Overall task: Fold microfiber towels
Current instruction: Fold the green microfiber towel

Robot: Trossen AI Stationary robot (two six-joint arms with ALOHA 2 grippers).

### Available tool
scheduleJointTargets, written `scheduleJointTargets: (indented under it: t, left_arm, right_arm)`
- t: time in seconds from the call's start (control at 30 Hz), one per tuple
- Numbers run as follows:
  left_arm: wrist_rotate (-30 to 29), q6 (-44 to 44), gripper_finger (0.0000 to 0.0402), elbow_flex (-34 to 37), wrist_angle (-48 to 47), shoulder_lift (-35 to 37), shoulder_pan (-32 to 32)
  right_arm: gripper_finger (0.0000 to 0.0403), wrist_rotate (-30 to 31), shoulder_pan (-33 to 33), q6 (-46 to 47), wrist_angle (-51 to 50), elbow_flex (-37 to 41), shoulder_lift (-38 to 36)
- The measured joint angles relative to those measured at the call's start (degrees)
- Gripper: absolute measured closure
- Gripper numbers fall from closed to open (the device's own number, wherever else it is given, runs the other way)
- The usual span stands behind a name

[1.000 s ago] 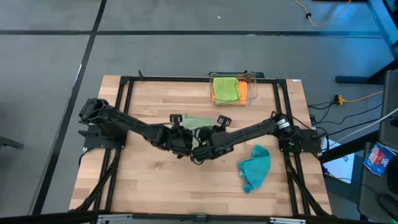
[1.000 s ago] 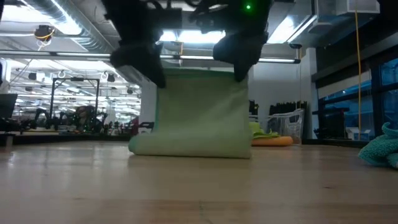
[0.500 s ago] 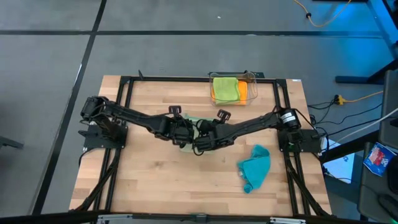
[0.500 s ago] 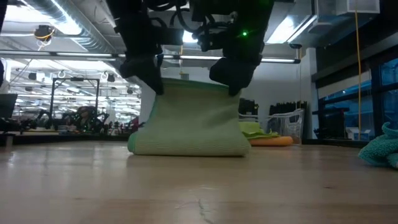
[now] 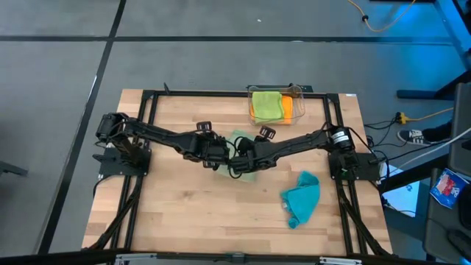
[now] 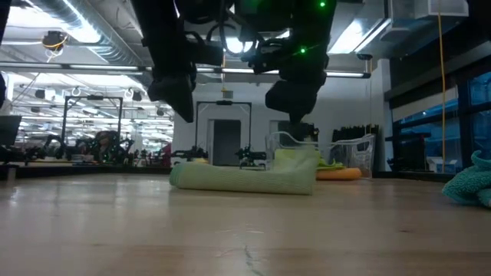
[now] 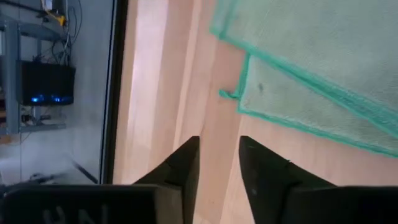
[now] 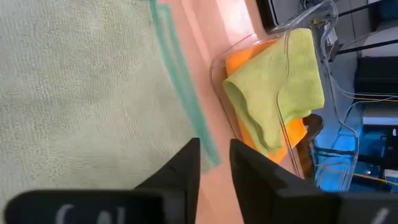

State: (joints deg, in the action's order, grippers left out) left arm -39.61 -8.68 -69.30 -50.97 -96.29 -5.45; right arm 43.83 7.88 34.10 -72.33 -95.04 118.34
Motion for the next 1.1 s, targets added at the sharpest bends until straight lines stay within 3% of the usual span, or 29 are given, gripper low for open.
scheduleJointTargets:
  t: [0.2,0.4,0.5,0.57,0.73,0.87,1.0,1.1]
  left_arm:
    - [-0.2,-7.1,0.0283,0.0,-7.6,0.0,0.1]
    - [2.5,-24.1,0.0285,0.0,-29.1,0.0,-1.3]
    - [2.7,-30.2,0.0285,0.0,-39.1,0.3,-3.1]
    - [2.9,-29.7,0.0285,0.8,-38.7,2.0,-3.9]
    - [3.1,-27.0,0.0285,6.5,-39.0,12.0,-4.2]
    - [1.4,-30.2,0.0285,13.9,-37.3,25.7,-3.4]
    - [2.1,-34.3,0.0285,22.4,-26.8,38.4,-3.5]
    - [2.8,-34.0,0.0285,27.9,-15.2,45.7,-4.0]
  right_arm:
    - [0.0277,-0.1,-1.0,0.5,-2.1,-0.2,0.0]
    - [0.0266,-3.3,0.5,13.6,-17.7,-0.2,0.0]
    - [0.0266,-8.0,2.8,12.9,-16.3,0.7,-1.3]
    - [0.0266,-9.2,4.6,10.9,-15.7,0.5,-2.4]
    - [0.0266,-4.4,7.9,15.1,-17.0,3.9,-7.3]
    - [0.0266,-1.3,9.1,29.3,-17.0,12.5,-14.3]
    - [0.0266,-0.5,9.1,42.5,-9.0,23.1,-21.0]
    - [0.0266,-3.5,9.1,43.4,2.7,29.8,-24.0]
